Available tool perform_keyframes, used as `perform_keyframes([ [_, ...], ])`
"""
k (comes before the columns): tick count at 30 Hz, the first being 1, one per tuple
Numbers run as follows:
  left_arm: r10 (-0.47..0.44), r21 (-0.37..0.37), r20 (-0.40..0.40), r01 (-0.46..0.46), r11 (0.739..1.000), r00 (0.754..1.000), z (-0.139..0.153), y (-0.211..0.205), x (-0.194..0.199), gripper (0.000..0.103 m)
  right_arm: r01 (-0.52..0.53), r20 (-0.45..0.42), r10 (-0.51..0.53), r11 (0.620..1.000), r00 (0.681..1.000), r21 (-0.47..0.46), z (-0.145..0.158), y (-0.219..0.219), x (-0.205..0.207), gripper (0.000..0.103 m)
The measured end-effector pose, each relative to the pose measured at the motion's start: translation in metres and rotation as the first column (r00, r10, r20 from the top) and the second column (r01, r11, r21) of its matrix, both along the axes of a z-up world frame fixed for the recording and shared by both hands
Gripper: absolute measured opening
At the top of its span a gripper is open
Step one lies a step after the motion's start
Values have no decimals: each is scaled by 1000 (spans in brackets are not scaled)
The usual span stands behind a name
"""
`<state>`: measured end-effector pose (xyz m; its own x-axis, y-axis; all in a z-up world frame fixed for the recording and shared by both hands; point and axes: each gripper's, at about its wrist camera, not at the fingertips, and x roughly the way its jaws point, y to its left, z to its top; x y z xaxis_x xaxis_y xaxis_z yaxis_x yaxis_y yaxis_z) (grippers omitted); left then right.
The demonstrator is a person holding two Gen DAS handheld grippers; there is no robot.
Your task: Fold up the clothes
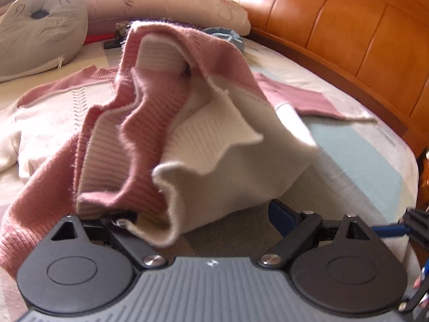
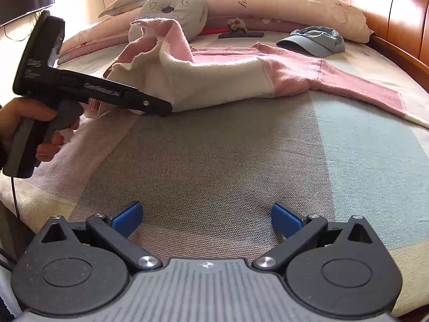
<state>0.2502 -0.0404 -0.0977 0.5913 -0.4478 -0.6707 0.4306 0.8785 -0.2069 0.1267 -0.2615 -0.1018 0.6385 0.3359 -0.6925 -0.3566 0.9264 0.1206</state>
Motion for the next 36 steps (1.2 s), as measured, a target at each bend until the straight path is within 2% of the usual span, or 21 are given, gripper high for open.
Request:
perform_keyframes([
  [3,-64,-85,-32,61,994,997,9,2,-6,92,-5,-1,5,1000,1000,1,0,-1,-1,103],
  [4,-115,-124,-51,108,986,992,11,4,-10,92,-5,-2,5,1000,1000,7,1,-2,-1,103],
  [6,-155,-125,-52,148,981,987,15,3,-18,92,-3,-7,4,1000,1000,23,1,-4,0,103],
  [9,-140,-62,-6,140,988,990,14,-1,-22,93,6,-6,-5,999,1000,35,1,-5,0,103],
  [13,-70,-45,-22,69,997,997,2,-8,-9,94,10,4,-10,1000,1000,17,1,-1,-1,103],
  [15,-76,-38,-26,75,997,997,2,-14,-10,94,8,3,-8,1000,1000,10,1,-1,-2,103],
  [17,-140,-65,-26,138,988,990,7,-18,-15,94,8,0,-8,1000,1000,18,1,-3,-3,103],
  [20,-169,-46,-25,168,985,985,7,-19,-23,94,13,1,-13,999,1000,41,1,-7,-4,103],
  [23,-124,-10,-39,124,992,991,1,-16,-25,93,19,5,-19,999,1000,37,1,-5,-4,103],
  [27,-31,-51,-22,29,998,999,-2,-1,-37,87,5,22,-5,1000,1000,0,-1,-2,-7,103],
  [28,-15,-44,-7,15,999,1000,-3,2,-41,85,1,27,-1,1000,1000,-8,-1,-1,-8,103],
  [30,14,-20,21,-13,1000,1000,-4,6,-48,60,-1,35,2,1000,999,-17,-2,0,-10,103],
  [32,33,1,37,-33,999,999,-2,10,-51,44,-3,42,4,1000,999,-28,-3,1,-11,103],
  [36,39,-1,59,-39,999,998,3,11,-54,30,1,50,1,999,999,-51,-3,5,-14,103],
])
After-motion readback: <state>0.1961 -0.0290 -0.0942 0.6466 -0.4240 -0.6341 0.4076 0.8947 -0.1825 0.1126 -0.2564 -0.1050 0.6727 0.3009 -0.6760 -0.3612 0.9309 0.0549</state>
